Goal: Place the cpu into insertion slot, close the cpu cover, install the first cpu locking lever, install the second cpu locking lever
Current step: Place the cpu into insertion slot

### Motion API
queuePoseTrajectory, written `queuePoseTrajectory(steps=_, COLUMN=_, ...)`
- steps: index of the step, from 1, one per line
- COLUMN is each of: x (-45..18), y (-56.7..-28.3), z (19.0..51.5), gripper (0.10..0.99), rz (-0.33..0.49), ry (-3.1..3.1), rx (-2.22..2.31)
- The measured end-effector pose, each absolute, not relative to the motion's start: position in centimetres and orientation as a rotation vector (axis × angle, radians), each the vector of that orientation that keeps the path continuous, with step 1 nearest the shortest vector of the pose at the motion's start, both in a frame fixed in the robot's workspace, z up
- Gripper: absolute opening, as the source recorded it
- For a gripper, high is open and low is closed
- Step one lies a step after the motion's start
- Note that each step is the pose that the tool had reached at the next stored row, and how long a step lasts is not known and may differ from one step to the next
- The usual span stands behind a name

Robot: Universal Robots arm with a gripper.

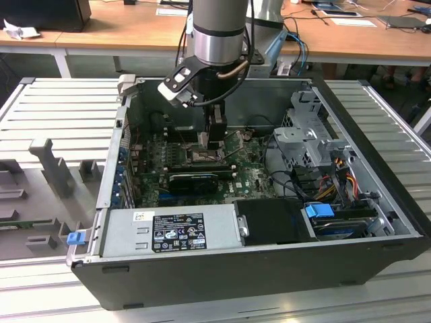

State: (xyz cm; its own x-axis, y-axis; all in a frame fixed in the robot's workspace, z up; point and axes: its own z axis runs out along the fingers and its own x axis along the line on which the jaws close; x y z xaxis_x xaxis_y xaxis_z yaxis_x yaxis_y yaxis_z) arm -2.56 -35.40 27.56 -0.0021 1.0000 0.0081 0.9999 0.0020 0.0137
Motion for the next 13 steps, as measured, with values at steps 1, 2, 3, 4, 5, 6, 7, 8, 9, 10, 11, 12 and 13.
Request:
queuePoseTrajectory(steps=1, x=-2.6, y=-35.1, z=27.3, gripper=0.529, rz=0.027, ry=2.222, rx=2.218)
queuePoseTrajectory(steps=2, x=-2.6, y=-35.0, z=27.1, gripper=0.529, rz=0.028, ry=2.222, rx=2.218)
queuePoseTrajectory(steps=3, x=-2.6, y=-34.9, z=26.9, gripper=0.529, rz=0.029, ry=2.222, rx=2.218)
queuePoseTrajectory(steps=4, x=-2.7, y=-34.9, z=26.8, gripper=0.529, rz=0.032, ry=2.22, rx=2.216)
queuePoseTrajectory(steps=5, x=-2.7, y=-34.9, z=26.7, gripper=0.529, rz=0.035, ry=2.219, rx=2.215)
queuePoseTrajectory(steps=6, x=-2.8, y=-34.8, z=26.6, gripper=0.529, rz=0.036, ry=2.219, rx=2.214)
queuePoseTrajectory(steps=7, x=-2.9, y=-34.8, z=26.4, gripper=0.529, rz=0.038, ry=2.218, rx=2.213)
queuePoseTrajectory(steps=8, x=-3.0, y=-34.6, z=26.0, gripper=0.529, rz=0.039, ry=2.217, rx=2.213)
queuePoseTrajectory(steps=9, x=-3.1, y=-34.4, z=25.6, gripper=0.529, rz=0.039, ry=2.217, rx=2.213)
queuePoseTrajectory(steps=10, x=-3.1, y=-34.2, z=25.4, gripper=0.529, rz=0.039, ry=2.217, rx=2.213)
queuePoseTrajectory(steps=11, x=-3.1, y=-34.0, z=25.2, gripper=0.529, rz=0.039, ry=2.217, rx=2.213)
queuePoseTrajectory(steps=12, x=-3.1, y=-33.8, z=24.9, gripper=0.529, rz=0.039, ry=2.217, rx=2.213)
queuePoseTrajectory(steps=13, x=-3.1, y=-33.7, z=24.7, gripper=0.529, rz=0.039, ry=2.217, rx=2.213)
